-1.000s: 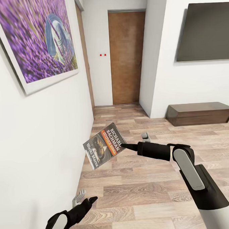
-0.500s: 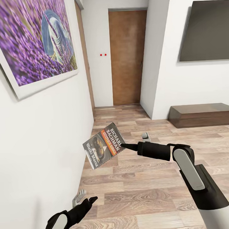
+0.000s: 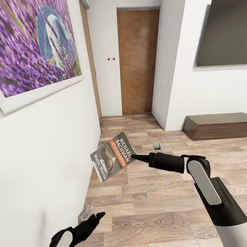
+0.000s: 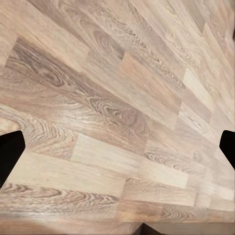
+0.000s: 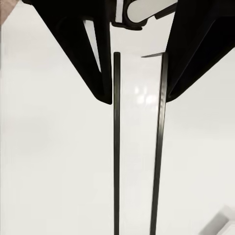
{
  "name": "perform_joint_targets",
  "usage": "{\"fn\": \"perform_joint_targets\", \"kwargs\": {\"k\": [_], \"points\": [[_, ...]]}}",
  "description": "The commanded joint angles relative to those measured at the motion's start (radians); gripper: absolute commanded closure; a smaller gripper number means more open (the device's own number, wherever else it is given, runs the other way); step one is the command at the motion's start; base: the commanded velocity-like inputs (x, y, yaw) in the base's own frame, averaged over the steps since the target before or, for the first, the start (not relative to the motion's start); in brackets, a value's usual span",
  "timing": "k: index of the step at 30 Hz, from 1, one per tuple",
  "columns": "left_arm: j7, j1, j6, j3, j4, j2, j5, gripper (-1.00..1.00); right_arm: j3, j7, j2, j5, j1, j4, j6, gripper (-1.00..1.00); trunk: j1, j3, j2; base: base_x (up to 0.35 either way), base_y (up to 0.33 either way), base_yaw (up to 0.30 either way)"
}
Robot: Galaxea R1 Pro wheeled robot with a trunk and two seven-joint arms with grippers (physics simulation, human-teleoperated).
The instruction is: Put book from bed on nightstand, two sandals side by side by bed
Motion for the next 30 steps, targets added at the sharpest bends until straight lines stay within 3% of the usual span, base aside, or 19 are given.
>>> {"fn": "perform_joint_targets", "kwargs": {"k": [1,19,30], "points": [[-0.001,-0.001,0.002,-0.002,0.000,0.001,0.002,-1.00,-0.006,0.010,-0.001,0.004,-0.001,-0.001,0.002,1.00,0.000,-0.001,0.000,0.315,0.000,0.000],[-0.001,-0.001,0.002,-0.002,0.000,0.000,0.002,-1.00,-0.025,0.010,0.002,0.003,-0.001,-0.002,0.002,1.00,0.000,-0.001,0.000,0.320,0.000,-0.003],[-0.001,-0.001,0.002,-0.002,0.000,-0.001,0.002,-1.00,-0.027,0.010,0.002,0.004,-0.001,-0.002,0.002,1.00,0.000,-0.001,0.000,0.321,0.000,-0.207]]}}
